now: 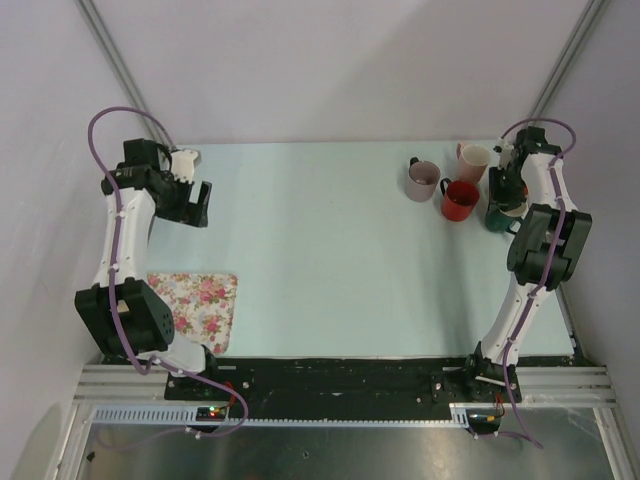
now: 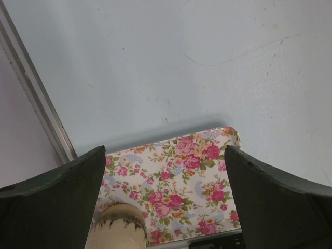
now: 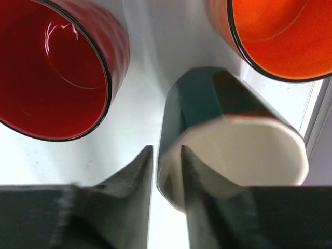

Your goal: Turn the mug right side up

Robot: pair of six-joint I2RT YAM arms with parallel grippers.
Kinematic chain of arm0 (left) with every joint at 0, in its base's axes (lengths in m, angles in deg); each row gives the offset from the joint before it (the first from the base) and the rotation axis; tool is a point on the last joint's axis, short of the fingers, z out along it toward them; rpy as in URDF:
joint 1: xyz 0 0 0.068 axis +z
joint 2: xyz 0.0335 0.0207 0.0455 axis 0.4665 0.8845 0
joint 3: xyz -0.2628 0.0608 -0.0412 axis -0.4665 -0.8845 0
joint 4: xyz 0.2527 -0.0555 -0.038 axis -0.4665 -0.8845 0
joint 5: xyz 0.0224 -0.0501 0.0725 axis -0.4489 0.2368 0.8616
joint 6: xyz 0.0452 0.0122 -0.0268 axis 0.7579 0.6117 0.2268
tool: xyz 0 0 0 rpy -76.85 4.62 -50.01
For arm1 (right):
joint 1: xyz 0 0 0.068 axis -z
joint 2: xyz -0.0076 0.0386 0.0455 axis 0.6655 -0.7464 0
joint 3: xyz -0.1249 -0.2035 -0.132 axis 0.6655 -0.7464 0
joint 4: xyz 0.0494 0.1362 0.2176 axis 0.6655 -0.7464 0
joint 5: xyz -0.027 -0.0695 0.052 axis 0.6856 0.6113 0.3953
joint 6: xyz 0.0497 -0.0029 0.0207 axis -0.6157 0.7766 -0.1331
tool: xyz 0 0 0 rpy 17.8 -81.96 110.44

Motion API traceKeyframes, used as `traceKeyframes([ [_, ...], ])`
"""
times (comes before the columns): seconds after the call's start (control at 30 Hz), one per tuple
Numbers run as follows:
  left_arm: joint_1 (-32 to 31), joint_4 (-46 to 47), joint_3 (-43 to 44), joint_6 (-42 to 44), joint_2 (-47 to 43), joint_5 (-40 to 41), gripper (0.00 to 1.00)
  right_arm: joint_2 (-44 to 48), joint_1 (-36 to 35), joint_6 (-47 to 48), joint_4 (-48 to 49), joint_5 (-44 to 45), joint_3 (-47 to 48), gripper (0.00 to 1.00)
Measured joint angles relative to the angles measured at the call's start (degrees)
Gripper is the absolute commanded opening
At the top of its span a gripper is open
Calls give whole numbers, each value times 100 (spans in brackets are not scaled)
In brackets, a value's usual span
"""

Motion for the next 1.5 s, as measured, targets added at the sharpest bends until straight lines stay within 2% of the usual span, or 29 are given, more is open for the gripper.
traceKeyframes([
  [0.2,-31,-46,-2,0,-2,223,98,-13,0,-133,13,57,114,61],
  [0.37,-37,-129,-157,26,-46,715,98,17,0,-249,7,258,293,78],
  [0.4,-24,-146,-254,46,-85,846,98,37,0,-271,2,323,319,89],
  [0.43,9,-168,-341,57,-129,944,98,70,0,-297,-4,402,345,94],
  [0.5,142,-229,-542,59,-247,1097,98,190,-7,-378,-35,546,378,98],
  [0.63,955,-280,-1003,98,-654,1283,98,662,-72,-503,-52,820,380,99],
  [0.73,1816,-286,-1556,166,-1237,1381,97,1193,-284,-566,-37,1003,378,99],
  [0.9,3069,-455,-2529,452,-2302,1464,76,2037,-1150,-595,129,1147,369,99],
  [1.03,4011,-678,-3187,833,-2723,1467,70,2256,-1875,-575,212,1204,365,100],
  [1.27,5342,-909,-3705,1585,-2715,1445,67,2247,-2271,-514,190,1287,234,100],
  [1.5,5668,-492,-3705,1904,-2109,946,62,2249,-2343,-446,184,1375,66,99],
])
